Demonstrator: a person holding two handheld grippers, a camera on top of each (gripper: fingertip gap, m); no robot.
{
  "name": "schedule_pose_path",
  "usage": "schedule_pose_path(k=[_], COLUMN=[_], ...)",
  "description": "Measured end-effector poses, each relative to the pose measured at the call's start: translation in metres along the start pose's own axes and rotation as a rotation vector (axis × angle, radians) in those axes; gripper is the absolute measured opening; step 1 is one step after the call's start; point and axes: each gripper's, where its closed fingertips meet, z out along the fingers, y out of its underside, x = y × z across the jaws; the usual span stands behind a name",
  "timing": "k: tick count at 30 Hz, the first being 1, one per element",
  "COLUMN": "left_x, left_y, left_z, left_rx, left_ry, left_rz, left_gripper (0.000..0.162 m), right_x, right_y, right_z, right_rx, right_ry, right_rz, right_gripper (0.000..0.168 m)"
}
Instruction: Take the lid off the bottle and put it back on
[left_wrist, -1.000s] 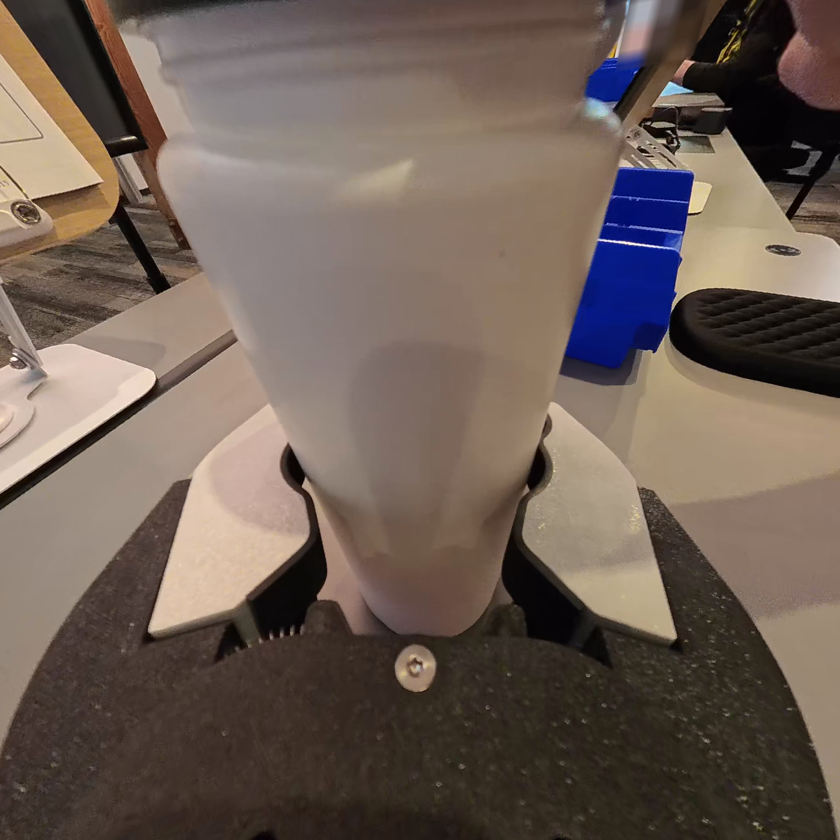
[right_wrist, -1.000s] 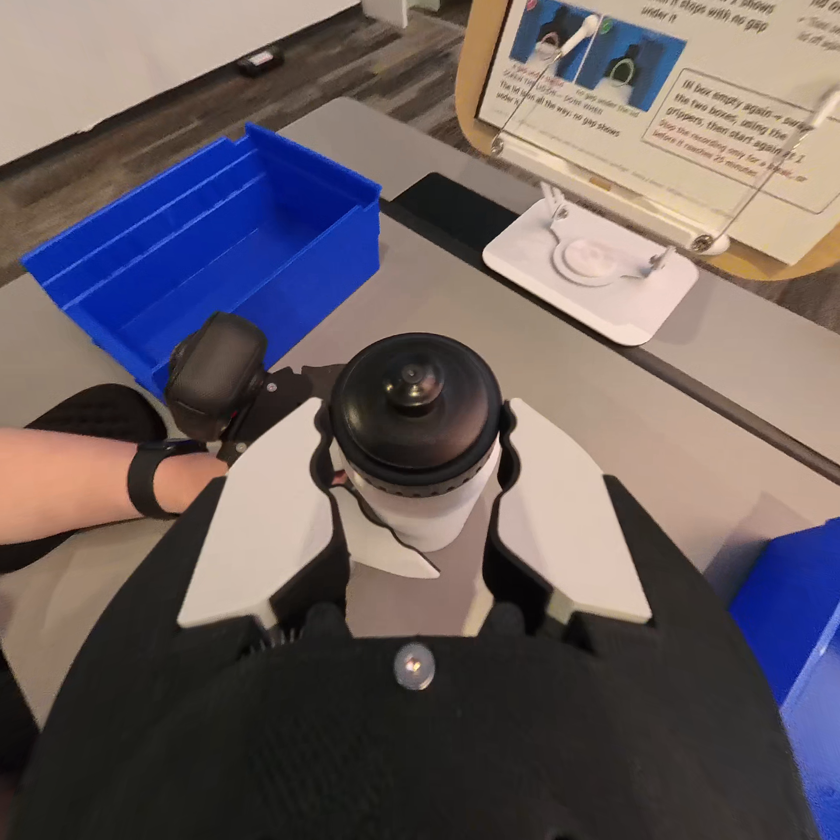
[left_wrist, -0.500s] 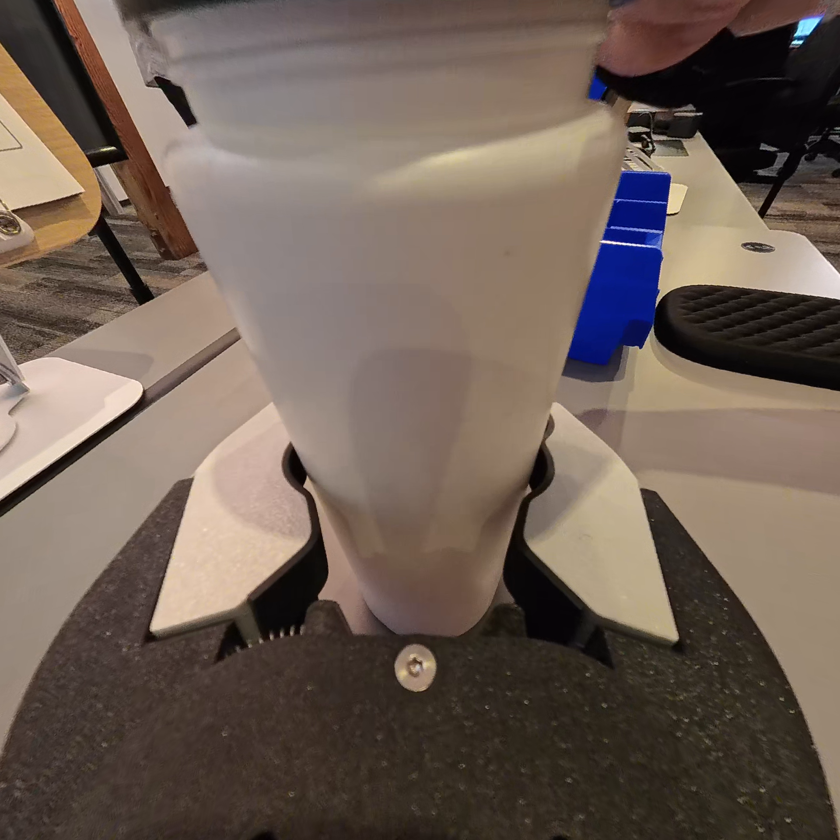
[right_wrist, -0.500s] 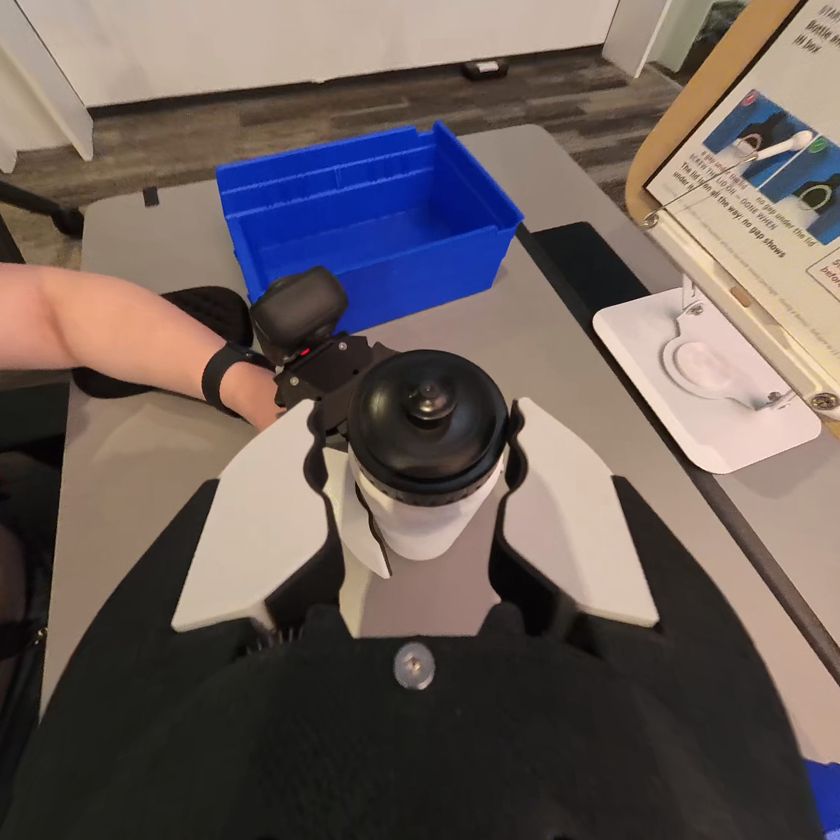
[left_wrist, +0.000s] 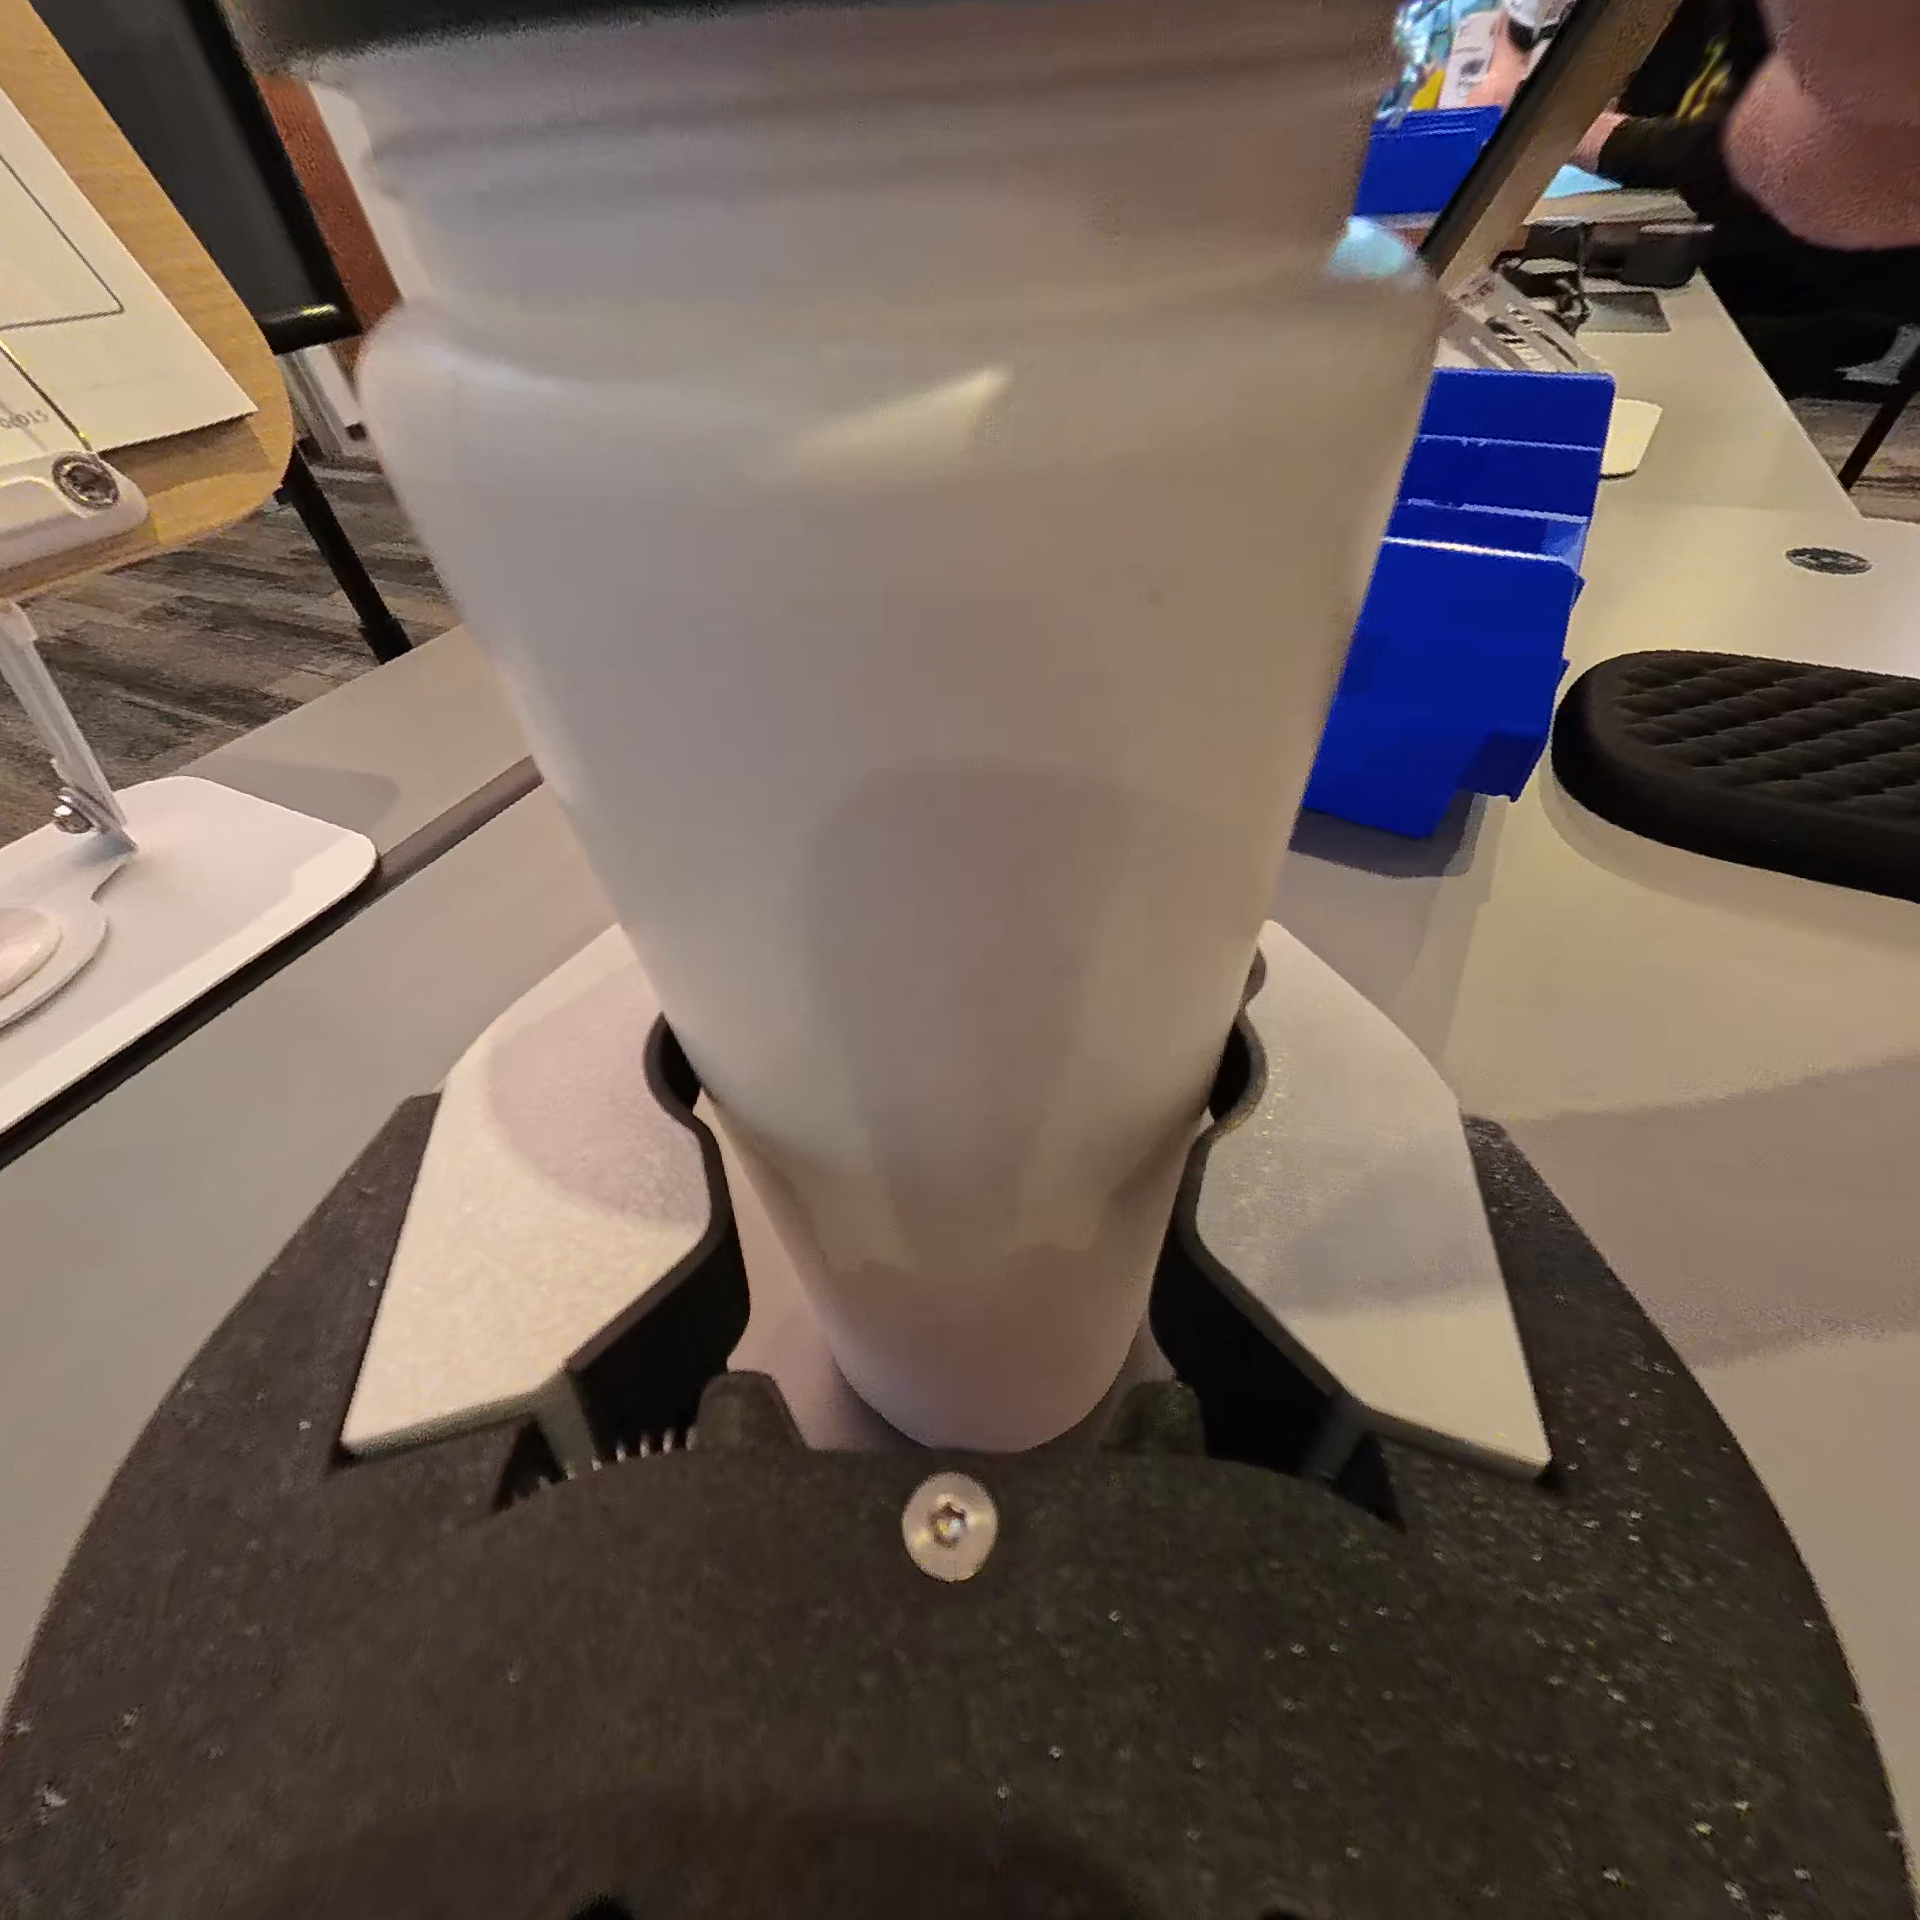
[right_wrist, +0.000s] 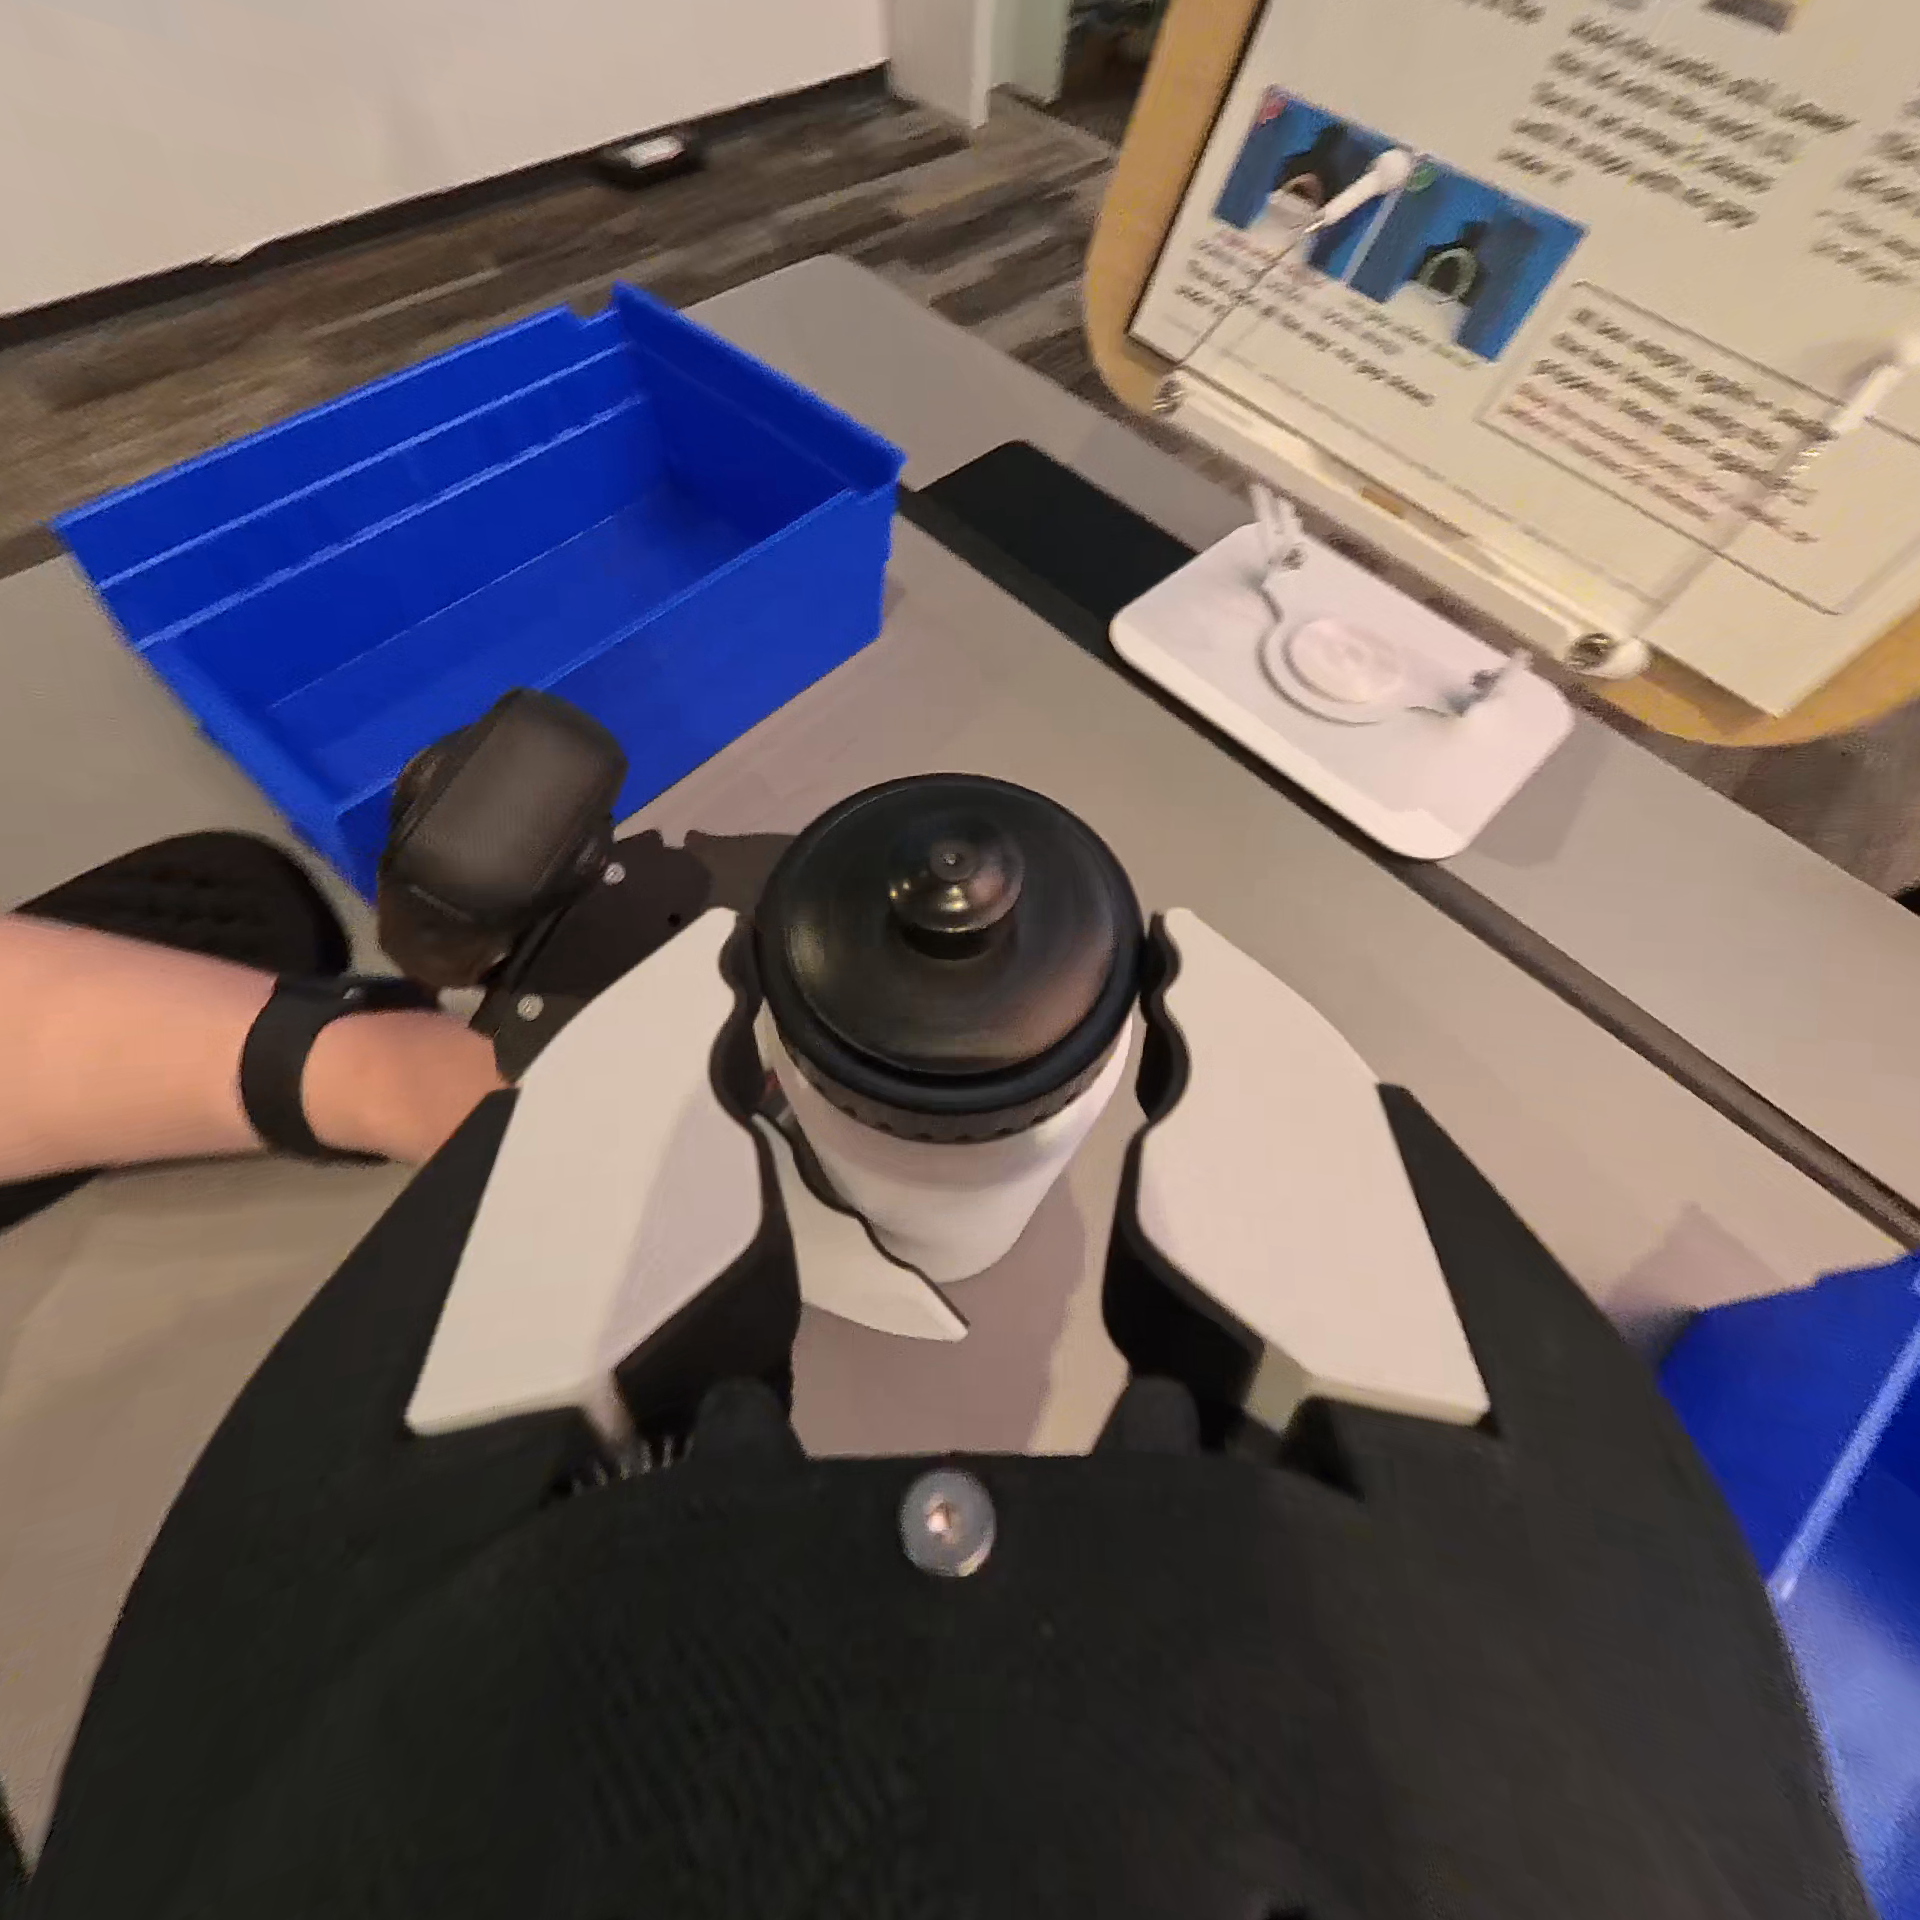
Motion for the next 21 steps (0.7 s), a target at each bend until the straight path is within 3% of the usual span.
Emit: schedule_pose_path(k=[4,11,19,21], left_x=[0.000,0.003,0.007,0.007], left_y=[0.000,-0.001,-0.001,-0.001], left_z=[0.000,0.001,0.001,0.001], left_rx=[0.000,0.015,0.019,0.019], left_ry=[0.004,0.059,0.085,0.083], left_rz=[0.005,0.006,0.013,0.014], left_gripper=[0.098,0.098,0.098,0.098], right_x=[0.000,-0.005,-0.005,-0.003], right_y=[0.002,-0.007,0.007,0.008], right_z=[0.000,-0.018,-0.011,-0.007], right_rx=[0.019,0.014,-0.152,-0.149], right_ry=[0.067,-0.220,-0.390,-0.378], right_rz=[-0.044,-0.273,-0.346,-0.351], right_gripper=[0.073,0.079,0.078,0.070])
